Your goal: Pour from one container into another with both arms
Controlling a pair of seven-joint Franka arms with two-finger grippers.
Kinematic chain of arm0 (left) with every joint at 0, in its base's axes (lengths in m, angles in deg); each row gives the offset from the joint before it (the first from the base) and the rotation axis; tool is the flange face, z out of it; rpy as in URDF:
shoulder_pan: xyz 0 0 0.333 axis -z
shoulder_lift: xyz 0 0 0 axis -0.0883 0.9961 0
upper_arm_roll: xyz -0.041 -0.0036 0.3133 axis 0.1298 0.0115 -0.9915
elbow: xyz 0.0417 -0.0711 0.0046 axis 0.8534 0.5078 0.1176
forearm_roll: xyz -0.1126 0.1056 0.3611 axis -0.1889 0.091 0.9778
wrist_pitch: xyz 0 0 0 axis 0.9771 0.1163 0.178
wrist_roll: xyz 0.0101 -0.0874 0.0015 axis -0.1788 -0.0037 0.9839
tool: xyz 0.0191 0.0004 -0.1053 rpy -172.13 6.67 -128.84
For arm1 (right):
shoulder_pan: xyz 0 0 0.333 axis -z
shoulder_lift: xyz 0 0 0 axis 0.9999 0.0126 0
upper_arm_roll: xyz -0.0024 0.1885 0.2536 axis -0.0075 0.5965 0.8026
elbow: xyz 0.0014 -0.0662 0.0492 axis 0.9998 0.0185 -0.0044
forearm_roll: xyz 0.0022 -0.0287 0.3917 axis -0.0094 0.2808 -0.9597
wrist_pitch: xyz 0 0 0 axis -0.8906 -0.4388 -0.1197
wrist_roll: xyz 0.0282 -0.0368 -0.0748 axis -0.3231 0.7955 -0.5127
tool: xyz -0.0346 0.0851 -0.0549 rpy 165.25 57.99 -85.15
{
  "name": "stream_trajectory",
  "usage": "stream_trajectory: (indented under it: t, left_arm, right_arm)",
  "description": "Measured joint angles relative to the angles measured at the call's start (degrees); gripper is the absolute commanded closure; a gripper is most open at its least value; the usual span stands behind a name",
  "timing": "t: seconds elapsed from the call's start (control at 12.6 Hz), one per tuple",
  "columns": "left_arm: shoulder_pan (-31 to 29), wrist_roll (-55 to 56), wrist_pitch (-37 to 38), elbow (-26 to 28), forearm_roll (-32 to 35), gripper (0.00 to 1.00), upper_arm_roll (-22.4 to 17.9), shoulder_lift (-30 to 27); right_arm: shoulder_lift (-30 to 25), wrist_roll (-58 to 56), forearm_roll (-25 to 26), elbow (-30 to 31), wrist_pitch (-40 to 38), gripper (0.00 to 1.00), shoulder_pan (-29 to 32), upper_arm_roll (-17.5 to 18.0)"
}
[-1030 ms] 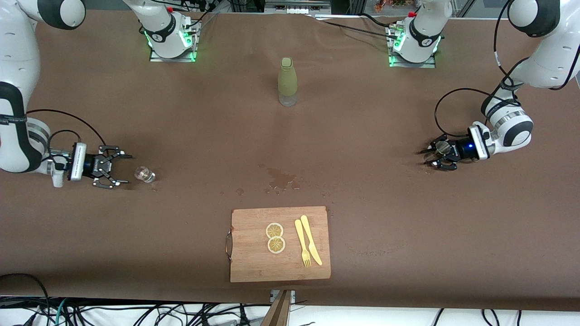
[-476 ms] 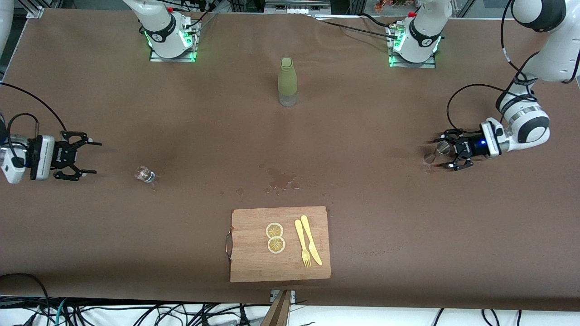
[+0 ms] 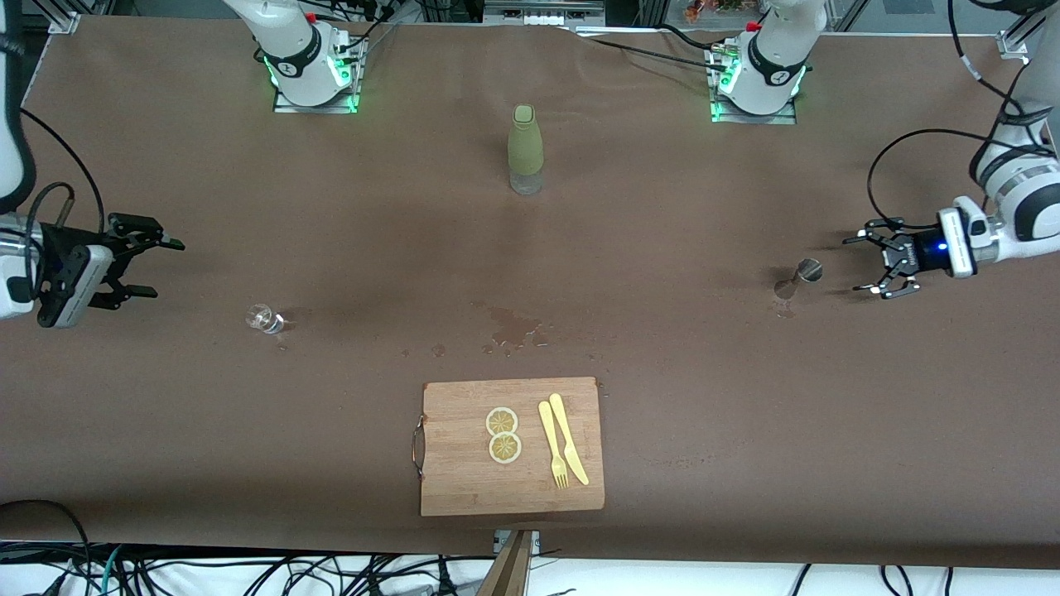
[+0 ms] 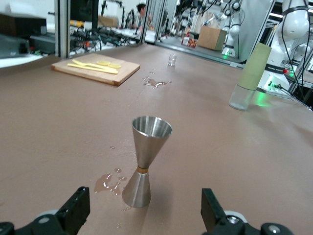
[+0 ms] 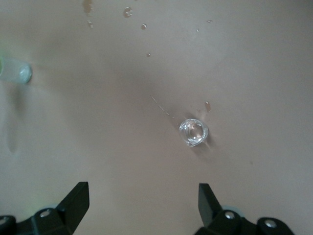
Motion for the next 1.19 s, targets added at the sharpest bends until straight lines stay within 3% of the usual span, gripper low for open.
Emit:
stream_trajectory:
  t: [0.55,0.87,1.19]
  left_arm:
    - [3.79,37.31,-2.18,-2.01,9.07,0.00,1.89,-16.74]
    - [7.42,68.41,-8.37,-2.11,18.52,0.00,8.68,-28.15]
    - [17.43,99.10,-12.06,-2.04,28.83,0.00,10.13,-36.37]
  right_arm:
    - [-6.32,37.63,15.29,-0.01,-0.07,0.01,-7.09,5.98]
    - [-7.47,49.51,16.83,-0.40,-0.18,0.00,-7.13,7.50]
    - [-12.04,54.91,17.50,-0.19,-2.61,0.00,-6.91,7.53]
